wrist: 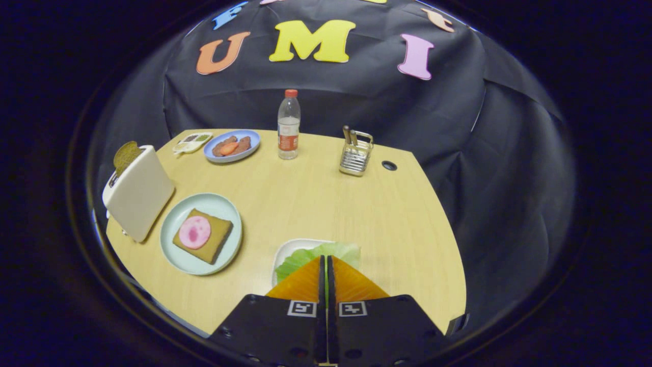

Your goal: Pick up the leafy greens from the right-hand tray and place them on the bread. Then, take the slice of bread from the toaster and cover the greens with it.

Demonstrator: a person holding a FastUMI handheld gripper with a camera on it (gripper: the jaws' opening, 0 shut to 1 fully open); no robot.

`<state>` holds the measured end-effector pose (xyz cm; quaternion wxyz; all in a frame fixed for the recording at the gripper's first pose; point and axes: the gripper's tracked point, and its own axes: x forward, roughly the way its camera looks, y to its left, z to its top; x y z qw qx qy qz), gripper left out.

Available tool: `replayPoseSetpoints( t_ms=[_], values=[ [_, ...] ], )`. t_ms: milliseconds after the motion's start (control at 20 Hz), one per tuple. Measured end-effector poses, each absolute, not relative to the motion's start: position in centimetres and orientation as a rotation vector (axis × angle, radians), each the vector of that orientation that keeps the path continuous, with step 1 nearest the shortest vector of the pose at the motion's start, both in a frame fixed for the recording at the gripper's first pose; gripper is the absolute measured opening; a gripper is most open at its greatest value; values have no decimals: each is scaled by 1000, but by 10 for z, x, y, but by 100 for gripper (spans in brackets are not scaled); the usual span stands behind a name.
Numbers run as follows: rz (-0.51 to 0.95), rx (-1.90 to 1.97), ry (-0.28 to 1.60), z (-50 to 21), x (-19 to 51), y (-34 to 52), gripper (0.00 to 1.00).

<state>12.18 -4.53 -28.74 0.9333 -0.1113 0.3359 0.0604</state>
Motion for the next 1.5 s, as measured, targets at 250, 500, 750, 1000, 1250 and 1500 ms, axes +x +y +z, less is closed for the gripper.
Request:
replayPoseSetpoints(
  t_ms=[250,500,750,1000,1250,1500],
  values=[
    [164,-180,739,-314,142,-71,53],
    [244,-170,802,-342,163,-80,82],
    [264,-116,884,-365,174,-78,65],
    [301,-90,920,-372,175,-69,53],
    [272,-89,965,-381,178,-63,20],
    [257,-118,917,-370,182,-61,1]
  ],
)
